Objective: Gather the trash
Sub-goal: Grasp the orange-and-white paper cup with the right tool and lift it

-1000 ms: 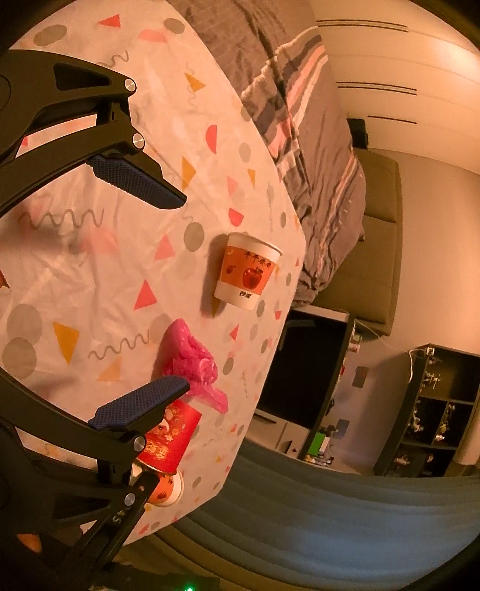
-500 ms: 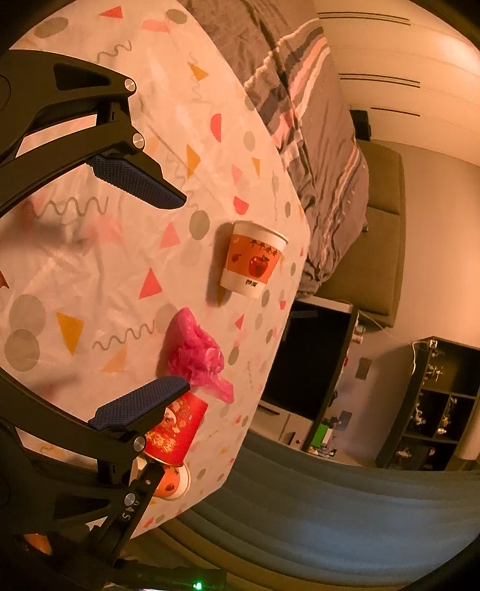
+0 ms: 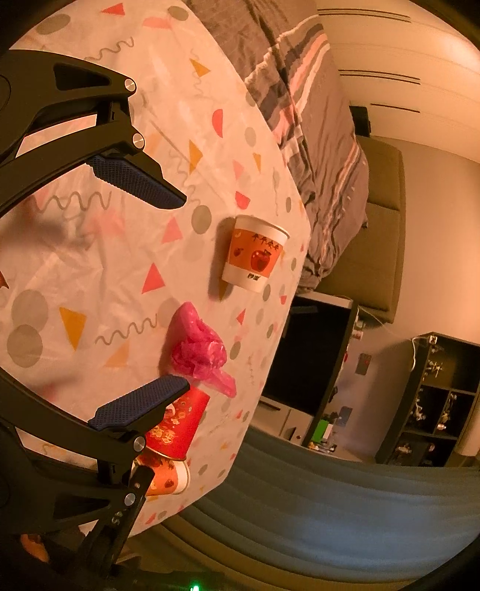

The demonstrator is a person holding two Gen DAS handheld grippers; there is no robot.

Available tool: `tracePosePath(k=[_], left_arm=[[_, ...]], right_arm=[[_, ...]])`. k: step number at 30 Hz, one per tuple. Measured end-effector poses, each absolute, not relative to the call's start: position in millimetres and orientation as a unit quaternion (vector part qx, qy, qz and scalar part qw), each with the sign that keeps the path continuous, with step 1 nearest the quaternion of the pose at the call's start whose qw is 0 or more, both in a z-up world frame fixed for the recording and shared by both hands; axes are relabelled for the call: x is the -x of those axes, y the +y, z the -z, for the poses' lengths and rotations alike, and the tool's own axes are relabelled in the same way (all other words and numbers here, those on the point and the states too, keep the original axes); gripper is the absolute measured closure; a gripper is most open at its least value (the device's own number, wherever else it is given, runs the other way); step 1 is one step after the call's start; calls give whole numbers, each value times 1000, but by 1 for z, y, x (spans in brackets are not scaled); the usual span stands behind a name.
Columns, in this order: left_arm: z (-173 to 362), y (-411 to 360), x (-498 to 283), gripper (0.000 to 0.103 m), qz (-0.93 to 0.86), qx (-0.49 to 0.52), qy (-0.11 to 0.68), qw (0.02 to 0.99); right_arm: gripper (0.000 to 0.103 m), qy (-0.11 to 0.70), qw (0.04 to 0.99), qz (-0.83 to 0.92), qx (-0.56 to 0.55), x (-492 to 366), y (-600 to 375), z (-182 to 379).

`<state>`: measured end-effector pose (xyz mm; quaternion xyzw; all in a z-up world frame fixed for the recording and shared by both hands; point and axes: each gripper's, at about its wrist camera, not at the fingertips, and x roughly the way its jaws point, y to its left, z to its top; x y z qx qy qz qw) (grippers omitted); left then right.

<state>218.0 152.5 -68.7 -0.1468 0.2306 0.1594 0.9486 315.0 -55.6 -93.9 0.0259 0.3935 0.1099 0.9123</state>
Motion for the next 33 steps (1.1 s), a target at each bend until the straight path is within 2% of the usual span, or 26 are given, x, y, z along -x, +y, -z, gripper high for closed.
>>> tracePosePath(k=[12,19,29,33], left_arm=[[69,149,-221,13,-149,144,232,950],[69,146,-222,13,-139,142,234,952],[64,118,-231,13,-90,128,246,957],[64,85,-242,19,-77,83,257,960]], right_arm=[[45,403,907,-116,-44,-328,-58,105],[48,388,913,-117,-37,-323,-62,104],[47,347,930,-112,-57,-295,-98,74],[47,328,936,-113,-63,-277,-116,61]])
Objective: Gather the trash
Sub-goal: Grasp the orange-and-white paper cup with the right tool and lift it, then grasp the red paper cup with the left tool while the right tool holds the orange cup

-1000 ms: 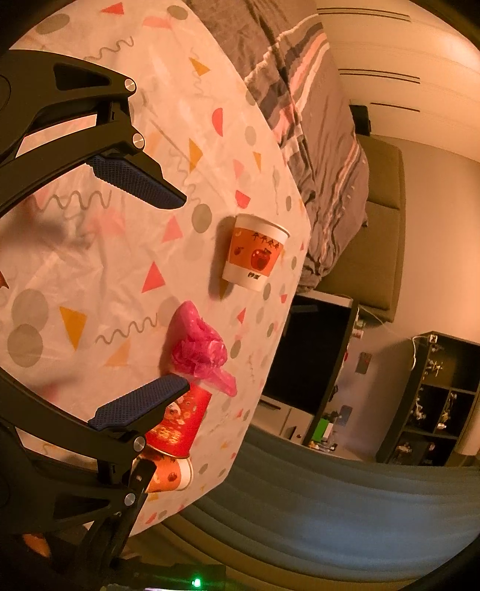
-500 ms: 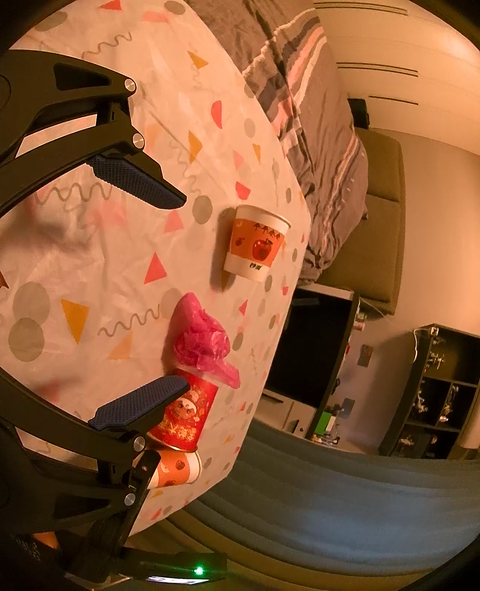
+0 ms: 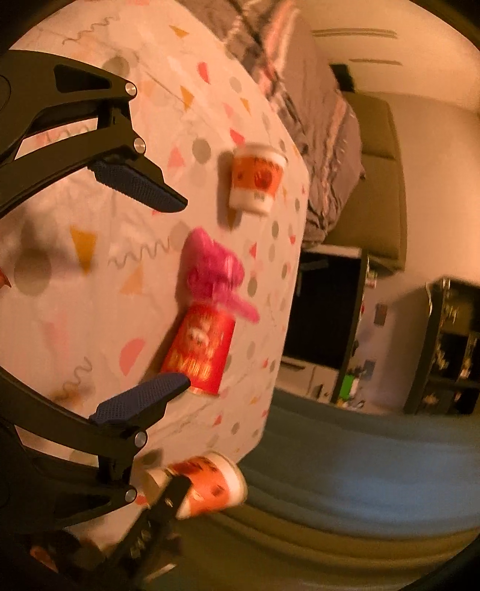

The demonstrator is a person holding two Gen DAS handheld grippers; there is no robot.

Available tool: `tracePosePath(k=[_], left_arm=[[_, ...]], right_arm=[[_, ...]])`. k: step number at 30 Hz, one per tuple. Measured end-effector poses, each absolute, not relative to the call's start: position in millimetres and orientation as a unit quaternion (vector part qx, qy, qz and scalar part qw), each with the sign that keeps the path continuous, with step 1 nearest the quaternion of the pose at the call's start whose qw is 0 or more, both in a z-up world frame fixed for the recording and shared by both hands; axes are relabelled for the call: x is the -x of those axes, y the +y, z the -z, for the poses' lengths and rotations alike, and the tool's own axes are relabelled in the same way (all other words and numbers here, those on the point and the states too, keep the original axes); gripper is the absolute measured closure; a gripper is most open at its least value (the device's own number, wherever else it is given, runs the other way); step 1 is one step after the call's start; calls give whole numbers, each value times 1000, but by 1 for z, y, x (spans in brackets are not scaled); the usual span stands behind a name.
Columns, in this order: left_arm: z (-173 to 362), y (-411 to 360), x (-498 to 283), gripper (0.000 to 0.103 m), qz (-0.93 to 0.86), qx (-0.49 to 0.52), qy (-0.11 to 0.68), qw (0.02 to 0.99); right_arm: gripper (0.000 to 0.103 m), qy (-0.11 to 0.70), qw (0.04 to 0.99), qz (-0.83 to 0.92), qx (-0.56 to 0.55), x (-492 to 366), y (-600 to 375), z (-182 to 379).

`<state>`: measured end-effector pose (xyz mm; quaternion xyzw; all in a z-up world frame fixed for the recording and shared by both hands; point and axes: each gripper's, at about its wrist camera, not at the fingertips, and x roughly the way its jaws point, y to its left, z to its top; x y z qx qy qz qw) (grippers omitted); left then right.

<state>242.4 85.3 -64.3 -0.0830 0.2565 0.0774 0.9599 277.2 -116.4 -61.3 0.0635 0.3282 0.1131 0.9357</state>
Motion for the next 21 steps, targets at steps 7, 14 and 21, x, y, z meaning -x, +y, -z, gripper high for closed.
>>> tracePosePath(k=[7,14,21], left_arm=[[81,49,-280,42,-57,48,312,947],[88,31,-304,45,-57,35,338,939],[103,43,-326,76,-86,66,388,915]], right_arm=[[47,314,937,-118,-95,-260,-144,55],[47,311,935,-126,-112,-258,-156,56],[47,312,932,-137,-123,-257,-160,56]])
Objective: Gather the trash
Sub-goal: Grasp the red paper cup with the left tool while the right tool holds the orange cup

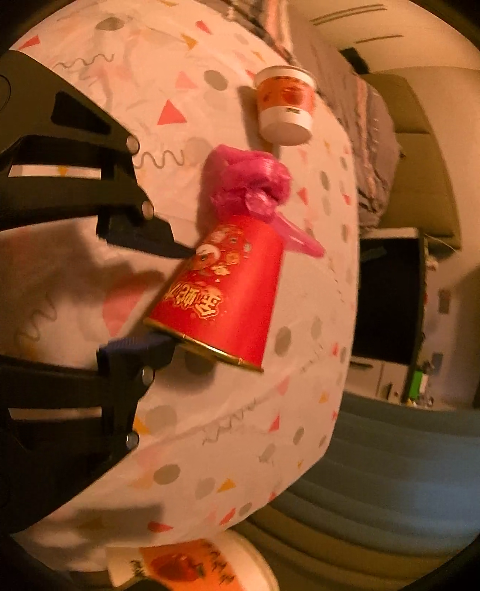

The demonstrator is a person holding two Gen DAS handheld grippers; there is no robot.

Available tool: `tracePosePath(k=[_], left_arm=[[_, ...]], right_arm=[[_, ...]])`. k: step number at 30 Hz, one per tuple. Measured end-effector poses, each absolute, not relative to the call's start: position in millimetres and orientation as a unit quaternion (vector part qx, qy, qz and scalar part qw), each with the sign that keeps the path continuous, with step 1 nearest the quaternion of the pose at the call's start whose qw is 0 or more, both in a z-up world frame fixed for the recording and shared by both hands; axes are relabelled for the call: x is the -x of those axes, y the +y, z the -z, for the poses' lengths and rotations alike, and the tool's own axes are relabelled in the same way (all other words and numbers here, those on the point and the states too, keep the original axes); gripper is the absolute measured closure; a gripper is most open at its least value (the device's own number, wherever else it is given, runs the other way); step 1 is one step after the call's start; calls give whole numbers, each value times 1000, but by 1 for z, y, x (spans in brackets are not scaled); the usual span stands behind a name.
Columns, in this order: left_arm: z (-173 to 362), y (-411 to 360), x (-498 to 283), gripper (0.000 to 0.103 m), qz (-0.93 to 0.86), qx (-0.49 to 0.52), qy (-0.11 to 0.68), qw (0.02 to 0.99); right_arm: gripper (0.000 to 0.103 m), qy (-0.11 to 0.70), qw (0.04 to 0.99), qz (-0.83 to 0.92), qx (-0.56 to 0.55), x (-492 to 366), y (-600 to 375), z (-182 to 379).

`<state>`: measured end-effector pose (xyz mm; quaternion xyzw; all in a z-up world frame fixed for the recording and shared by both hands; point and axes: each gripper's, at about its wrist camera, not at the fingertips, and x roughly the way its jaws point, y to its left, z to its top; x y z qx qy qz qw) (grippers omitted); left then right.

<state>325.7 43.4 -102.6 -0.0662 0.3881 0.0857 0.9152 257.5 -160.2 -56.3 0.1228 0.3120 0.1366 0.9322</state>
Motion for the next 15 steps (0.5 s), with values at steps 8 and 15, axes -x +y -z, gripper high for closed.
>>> tracePosePath(k=[8,15], left_arm=[[107,63,-321,99,-91,96,393,910],[90,64,-297,99,-68,107,367,921]], right_arm=[[47,311,933,-140,-118,-257,-158,56],[47,300,938,-137,-109,-252,-159,49]])
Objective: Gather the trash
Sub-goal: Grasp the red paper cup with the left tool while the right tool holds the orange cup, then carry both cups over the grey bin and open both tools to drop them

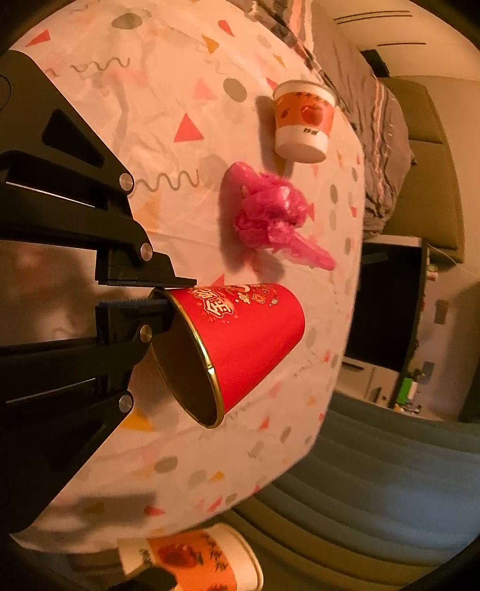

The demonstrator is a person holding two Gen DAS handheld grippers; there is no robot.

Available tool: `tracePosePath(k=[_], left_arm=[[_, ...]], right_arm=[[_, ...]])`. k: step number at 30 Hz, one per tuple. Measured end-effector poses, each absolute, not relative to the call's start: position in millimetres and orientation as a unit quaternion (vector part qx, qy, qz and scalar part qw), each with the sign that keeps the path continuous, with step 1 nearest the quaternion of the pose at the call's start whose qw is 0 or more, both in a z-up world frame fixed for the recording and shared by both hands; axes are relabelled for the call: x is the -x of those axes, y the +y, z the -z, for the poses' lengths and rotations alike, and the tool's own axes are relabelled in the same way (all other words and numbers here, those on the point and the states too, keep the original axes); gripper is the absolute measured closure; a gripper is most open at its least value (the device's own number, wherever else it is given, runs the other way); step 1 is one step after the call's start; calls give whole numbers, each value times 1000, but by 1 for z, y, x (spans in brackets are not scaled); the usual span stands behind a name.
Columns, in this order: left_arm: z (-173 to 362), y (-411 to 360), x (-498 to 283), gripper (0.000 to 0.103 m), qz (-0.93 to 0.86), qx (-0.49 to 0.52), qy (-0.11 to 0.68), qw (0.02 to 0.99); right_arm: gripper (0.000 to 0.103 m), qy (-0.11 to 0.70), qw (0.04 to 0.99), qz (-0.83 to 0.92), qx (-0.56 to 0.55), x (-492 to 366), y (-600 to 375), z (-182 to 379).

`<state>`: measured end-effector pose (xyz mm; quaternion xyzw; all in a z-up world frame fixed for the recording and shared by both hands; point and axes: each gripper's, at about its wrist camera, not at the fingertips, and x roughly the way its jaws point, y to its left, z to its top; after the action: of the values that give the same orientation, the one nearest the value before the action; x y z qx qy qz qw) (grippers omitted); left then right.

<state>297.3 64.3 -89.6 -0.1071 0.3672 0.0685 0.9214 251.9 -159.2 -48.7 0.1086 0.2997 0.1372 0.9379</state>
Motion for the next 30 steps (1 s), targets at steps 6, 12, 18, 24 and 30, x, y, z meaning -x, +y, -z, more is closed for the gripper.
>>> tracePosePath(k=[6,12,18,24,30], left_arm=[[61,58,-262,99,-58,107,328,937],[45,47,-225,99,-46,106,307,945],[39,33,-198,99,-34,105,294,949],[35,13,-182,99,-15,102,289,952],[29,-15,-177,99,9,89,284,955]], right_arm=[[47,282,944,-138,-98,-235,-165,34],[47,270,948,-141,-90,-208,-173,24],[47,255,954,-137,-84,-180,-189,16],[47,249,957,-126,-80,-163,-210,15],[47,241,960,-109,-87,-155,-232,16]])
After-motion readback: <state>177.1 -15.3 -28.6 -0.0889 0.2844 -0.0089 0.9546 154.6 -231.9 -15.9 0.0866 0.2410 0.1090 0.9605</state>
